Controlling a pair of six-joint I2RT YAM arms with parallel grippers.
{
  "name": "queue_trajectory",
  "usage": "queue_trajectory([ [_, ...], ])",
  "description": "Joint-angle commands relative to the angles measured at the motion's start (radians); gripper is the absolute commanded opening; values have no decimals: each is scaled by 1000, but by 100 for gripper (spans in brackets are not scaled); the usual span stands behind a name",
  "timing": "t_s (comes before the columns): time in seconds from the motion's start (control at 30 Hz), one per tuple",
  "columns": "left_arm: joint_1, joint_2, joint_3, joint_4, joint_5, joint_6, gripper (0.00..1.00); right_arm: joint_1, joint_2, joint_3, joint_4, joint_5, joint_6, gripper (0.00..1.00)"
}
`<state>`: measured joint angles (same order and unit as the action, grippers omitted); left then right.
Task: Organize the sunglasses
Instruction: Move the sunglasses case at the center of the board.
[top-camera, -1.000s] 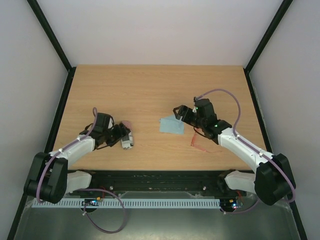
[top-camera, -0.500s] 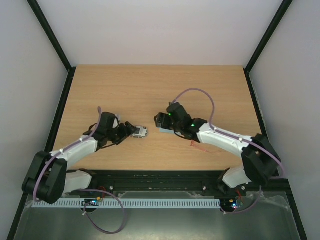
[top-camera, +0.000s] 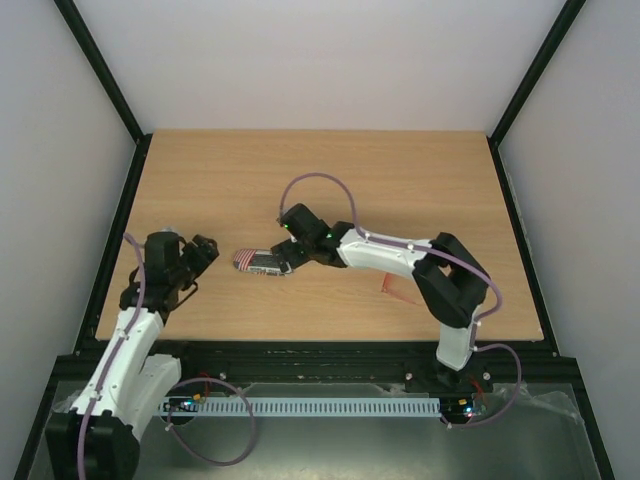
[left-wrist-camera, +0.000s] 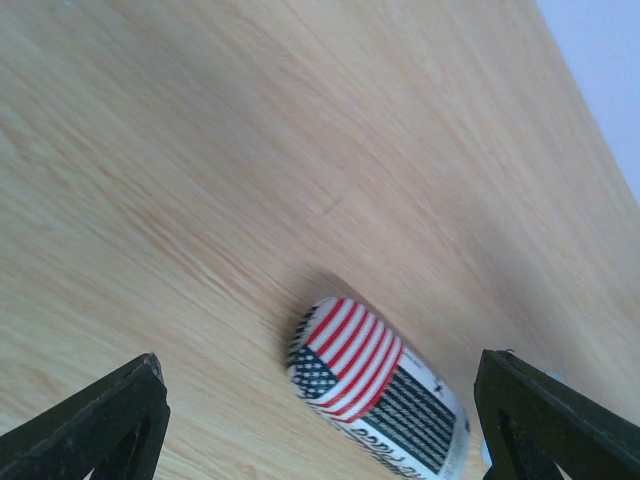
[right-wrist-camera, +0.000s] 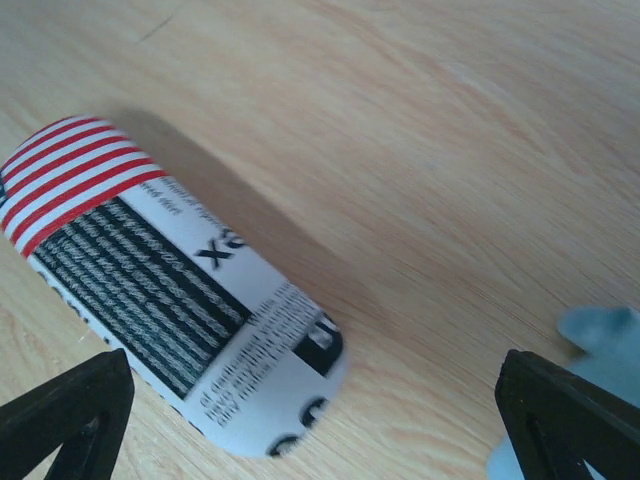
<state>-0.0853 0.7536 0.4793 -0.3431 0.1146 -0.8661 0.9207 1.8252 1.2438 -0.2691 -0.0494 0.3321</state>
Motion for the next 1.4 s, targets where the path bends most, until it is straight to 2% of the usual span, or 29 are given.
queue_trajectory([
  [0.0, 69, 23, -21, -75, 84, 44, 85, 5, 96, 111, -82, -175, -200, 99],
  [0.23, 103, 71, -32, -42, 144, 57, 86, 30, 211, 211, -117, -245, -261, 99],
  [0.33, 108, 85, -30, -35, 152, 60, 86, 32, 237, 231, -131, -247, -248, 94],
  [0.5, 110, 107, -63, -22, 192, 71, 86, 31, 175, 108, -50, -381, -181, 90],
  [0.67, 102, 175, -109, 59, 285, 90, 83, 48, 112, -27, 92, -481, -65, 85],
  [0.77, 66, 233, -105, 102, 285, 89, 82, 60, 111, -56, 194, -510, 15, 78],
  [0.9, -19, 320, -61, 156, 233, 92, 82, 87, 125, -65, 315, -482, 74, 75],
  [1.07, -114, 458, 47, 131, 116, 144, 81, 88, 110, -126, 411, -394, 117, 74],
  [1.2, -182, 525, 120, 95, 37, 193, 82, 81, -15, -279, 518, -307, 159, 74],
  [1.37, -264, 603, 207, 49, -19, 299, 84, 56, -196, -451, 567, -196, 216, 76],
])
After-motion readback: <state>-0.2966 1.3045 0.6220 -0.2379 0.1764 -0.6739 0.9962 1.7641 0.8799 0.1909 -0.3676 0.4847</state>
